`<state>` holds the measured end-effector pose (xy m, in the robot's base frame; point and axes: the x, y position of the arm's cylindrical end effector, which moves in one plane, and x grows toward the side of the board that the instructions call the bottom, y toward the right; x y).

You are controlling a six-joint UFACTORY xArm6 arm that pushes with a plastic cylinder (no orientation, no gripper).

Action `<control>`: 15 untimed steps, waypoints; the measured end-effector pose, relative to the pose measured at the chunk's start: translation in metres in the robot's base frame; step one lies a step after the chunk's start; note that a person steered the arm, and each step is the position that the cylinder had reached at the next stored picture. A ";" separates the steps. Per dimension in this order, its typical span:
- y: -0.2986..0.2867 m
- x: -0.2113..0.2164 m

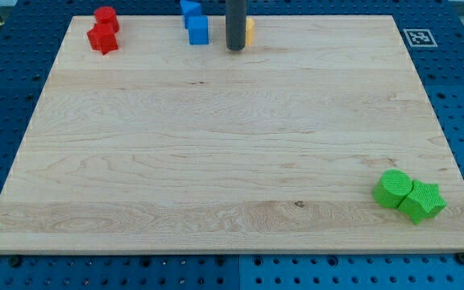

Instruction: Push yellow heart a bit down

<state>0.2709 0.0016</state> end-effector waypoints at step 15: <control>0.024 -0.068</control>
<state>0.2032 0.0259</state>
